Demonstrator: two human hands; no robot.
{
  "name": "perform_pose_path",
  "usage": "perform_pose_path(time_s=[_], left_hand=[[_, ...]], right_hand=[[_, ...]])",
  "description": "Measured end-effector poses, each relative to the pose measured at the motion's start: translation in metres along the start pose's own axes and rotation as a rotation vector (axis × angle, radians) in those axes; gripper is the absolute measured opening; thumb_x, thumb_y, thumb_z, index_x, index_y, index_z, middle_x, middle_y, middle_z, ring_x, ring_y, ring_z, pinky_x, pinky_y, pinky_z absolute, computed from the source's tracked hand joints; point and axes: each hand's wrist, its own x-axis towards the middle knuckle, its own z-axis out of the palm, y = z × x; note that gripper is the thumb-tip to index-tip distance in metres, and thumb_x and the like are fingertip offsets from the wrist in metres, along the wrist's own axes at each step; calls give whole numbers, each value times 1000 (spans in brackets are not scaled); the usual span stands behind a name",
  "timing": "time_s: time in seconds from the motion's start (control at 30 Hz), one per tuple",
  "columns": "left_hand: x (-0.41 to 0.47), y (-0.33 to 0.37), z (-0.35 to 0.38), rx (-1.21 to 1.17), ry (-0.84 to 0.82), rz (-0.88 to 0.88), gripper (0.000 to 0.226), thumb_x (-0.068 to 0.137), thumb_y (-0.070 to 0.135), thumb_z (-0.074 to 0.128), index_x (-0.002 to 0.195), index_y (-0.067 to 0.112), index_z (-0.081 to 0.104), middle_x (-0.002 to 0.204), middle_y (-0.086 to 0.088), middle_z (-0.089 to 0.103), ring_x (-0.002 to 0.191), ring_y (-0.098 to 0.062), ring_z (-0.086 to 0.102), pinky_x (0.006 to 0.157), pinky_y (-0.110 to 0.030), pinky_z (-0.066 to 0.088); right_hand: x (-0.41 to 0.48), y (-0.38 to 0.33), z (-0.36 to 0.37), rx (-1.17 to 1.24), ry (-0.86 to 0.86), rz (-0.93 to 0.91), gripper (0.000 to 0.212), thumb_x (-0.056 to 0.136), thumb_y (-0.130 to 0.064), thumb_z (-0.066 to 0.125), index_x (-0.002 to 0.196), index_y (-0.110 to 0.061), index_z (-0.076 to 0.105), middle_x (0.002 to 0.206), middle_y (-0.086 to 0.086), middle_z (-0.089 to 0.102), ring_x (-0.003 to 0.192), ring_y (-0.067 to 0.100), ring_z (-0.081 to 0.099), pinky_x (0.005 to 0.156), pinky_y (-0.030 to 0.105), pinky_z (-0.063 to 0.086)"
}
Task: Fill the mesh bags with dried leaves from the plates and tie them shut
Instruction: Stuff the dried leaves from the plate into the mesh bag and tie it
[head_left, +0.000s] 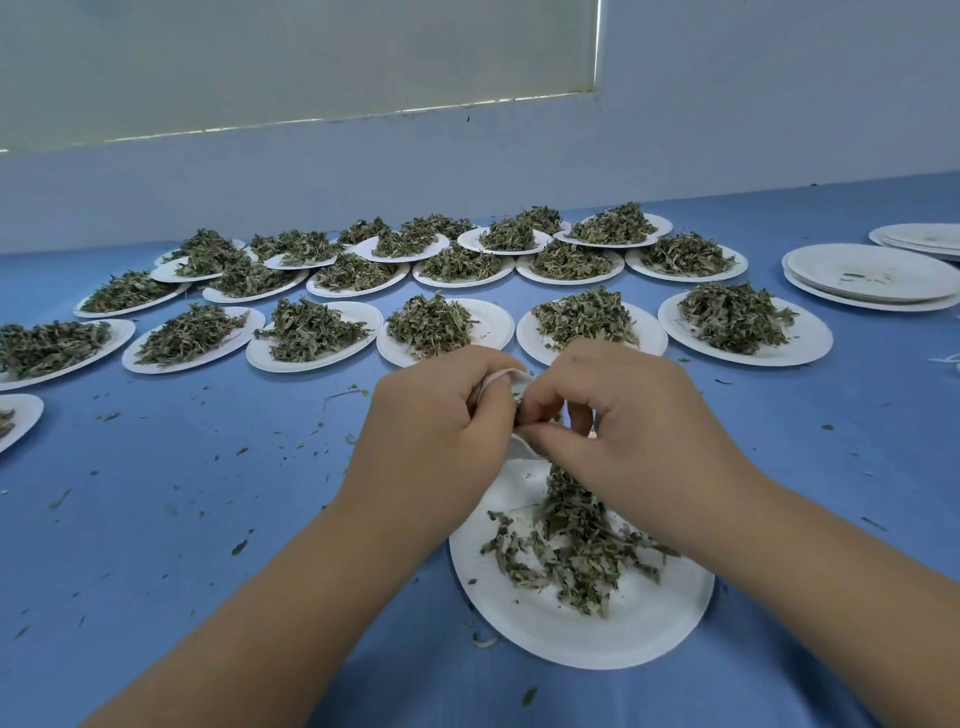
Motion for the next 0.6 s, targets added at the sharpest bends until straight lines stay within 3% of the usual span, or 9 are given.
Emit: perform_pose_path(time_s=[0.17,0.3,0.5,0.6], left_hand=[[-1,2,1,11,22,27,23,87,14,52,90,20,74,55,20,53,50,6,47,48,-4,30],[-1,1,0,-10,35,-4,21,89,11,54,90,20,73,55,18,53,48,3,47,46,-5,30],[0,-2,0,-35,36,-37,21,91,7,57,88,21,73,51,9,47,44,-2,40,45,-8,29],[1,-2,0,-45,31,-38,21,91,7,57,87,20,72,50,10,47,44,-3,39,44,-8,28]], right_hand=[[1,3,1,76,54,96,28,70,-29,76,79,-31,50,85,-14,46,73,0,48,65,8,36],[1,8,-3,22,-19,110,29,73,-39,73,90,-38,50,94,-17,47,74,6,53,66,10,39],[-1,7,0,-81,68,-24,14,79,-13,74,81,-23,64,78,-11,55,72,4,52,63,13,38],[-2,7,-1,-65,84,-49,13,78,-12,75,79,-22,67,74,-12,56,71,6,52,62,11,38]])
